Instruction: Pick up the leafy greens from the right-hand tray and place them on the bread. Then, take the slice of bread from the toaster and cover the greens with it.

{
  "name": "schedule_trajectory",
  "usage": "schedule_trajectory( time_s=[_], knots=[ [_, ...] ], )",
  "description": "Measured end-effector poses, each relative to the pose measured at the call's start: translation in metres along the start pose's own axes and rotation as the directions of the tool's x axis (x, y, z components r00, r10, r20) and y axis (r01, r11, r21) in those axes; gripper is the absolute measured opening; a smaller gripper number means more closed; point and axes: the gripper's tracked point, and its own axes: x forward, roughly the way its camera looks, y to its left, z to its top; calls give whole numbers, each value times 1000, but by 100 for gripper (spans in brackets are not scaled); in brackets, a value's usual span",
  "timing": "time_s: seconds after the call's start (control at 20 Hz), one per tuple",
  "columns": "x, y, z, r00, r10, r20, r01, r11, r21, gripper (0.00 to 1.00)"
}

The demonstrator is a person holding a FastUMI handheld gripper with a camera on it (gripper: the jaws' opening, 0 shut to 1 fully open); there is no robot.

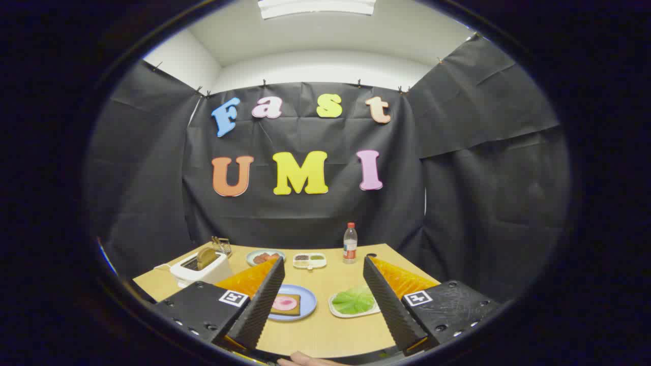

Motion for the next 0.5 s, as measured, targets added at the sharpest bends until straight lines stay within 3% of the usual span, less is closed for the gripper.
schedule_trajectory(
  time_s=[0.3, 0.5],
  knots=[
    [17, 5, -9, 999, 19, -38, -20, 1000, -4, 95],
    [28, 0, -14, 999, -9, -42, 8, 999, -37, 95]
  ],
)
